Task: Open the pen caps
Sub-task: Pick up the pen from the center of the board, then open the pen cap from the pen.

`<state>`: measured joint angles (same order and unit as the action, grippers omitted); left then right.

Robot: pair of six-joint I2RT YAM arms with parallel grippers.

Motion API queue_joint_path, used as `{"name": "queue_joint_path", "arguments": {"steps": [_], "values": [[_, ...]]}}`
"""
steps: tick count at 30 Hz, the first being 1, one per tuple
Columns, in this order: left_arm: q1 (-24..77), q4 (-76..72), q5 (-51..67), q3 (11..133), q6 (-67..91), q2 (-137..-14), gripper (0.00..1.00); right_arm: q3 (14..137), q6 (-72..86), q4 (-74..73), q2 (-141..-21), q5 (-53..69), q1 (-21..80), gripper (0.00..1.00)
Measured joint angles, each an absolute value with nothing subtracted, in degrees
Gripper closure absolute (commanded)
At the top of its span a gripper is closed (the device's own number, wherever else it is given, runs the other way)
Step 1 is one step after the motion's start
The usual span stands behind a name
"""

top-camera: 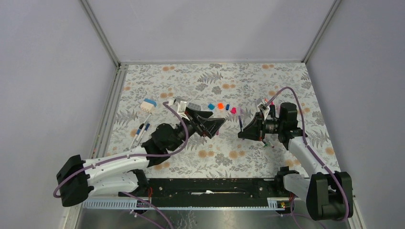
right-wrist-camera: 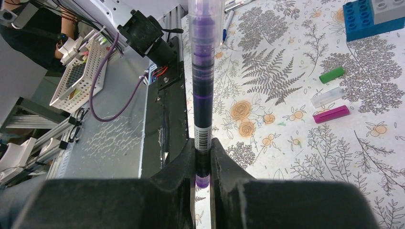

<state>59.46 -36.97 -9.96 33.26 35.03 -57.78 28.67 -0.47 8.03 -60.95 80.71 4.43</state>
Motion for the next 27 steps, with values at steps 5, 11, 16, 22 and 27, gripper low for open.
{"name": "queue_joint_path", "arguments": {"steps": [5, 11, 16, 22, 27], "values": [[59.44, -39.51, -8.43, 33.45, 36.10, -64.88, 0.05, 28.67, -2.31, 6.61, -61.10, 80.68, 4.16, 1.00], [59.44, -42.09, -7.68, 36.71, 36.49, -75.07, 0.17, 28.67, -3.42, 5.13, -62.15, 80.66, 4.12, 1.00], [59.44, -45.71, -6.76, 40.49, 36.99, -80.23, 0.38, 28.67, -3.68, 5.04, -62.17, 80.64, 4.12, 1.00], [59.42, -47.51, -5.50, 44.53, 38.15, -84.75, 0.55, 28.67, -3.68, 5.04, -62.35, 80.64, 4.10, 1.00], [59.40, -47.51, -4.67, 46.24, 38.74, -86.26, 0.83, 28.67, -3.68, 5.04, -62.37, 80.66, 4.10, 1.00]]}}
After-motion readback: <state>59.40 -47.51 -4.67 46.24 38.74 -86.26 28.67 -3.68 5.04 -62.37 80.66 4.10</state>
